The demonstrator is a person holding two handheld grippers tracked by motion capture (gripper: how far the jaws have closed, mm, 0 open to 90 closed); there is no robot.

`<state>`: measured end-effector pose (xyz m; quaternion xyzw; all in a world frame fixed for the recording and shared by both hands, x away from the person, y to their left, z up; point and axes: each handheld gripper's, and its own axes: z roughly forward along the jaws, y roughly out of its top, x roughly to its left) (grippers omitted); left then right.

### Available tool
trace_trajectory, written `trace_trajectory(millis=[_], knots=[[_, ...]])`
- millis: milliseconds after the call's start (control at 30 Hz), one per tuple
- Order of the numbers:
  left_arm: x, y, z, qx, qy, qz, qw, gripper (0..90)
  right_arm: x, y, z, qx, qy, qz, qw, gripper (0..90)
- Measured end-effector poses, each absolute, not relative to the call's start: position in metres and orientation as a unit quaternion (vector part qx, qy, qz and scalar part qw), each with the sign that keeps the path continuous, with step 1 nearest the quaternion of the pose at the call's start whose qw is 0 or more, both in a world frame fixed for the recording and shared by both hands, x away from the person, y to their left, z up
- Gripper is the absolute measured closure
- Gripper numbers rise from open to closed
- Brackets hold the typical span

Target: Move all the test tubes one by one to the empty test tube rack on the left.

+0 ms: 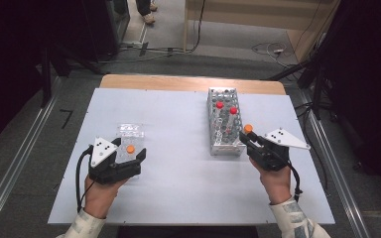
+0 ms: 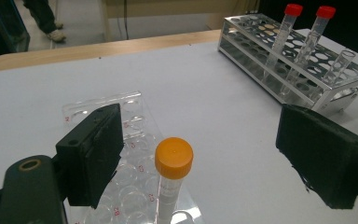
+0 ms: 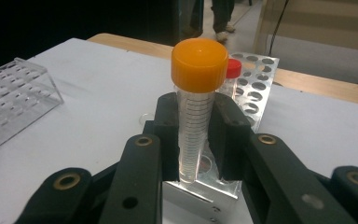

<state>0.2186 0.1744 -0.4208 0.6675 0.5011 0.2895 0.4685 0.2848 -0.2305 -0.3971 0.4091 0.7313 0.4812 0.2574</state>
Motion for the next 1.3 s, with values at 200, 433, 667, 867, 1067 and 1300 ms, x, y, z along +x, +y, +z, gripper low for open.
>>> trace_trajectory(millis=[200,433,667,867,1067,1300], knots=[[0.218,0.173,-0.421,0.667,0.501,0.289,0.47,15.3,0.276,-0.225,-0.398,0.397,0.74,0.483,0.247,71.8],[0.218,0.173,-0.42,0.669,0.499,0.288,0.47,15.4,0.27,-0.211,-0.405,0.382,0.756,0.479,0.23,71.7],[0.217,0.171,-0.42,0.67,0.497,0.287,0.471,15.5,0.264,-0.189,-0.414,0.358,0.775,0.474,0.215,71.7],[0.217,0.169,-0.421,0.673,0.495,0.285,0.471,15.5,0.262,-0.172,-0.423,0.342,0.788,0.469,0.206,71.8],[0.217,0.166,-0.421,0.674,0.492,0.283,0.472,15.5,0.262,-0.158,-0.428,0.331,0.796,0.468,0.195,71.7],[0.216,0.16,-0.42,0.679,0.484,0.278,0.476,15.8,0.261,-0.143,-0.43,0.316,0.803,0.47,0.188,71.8]])
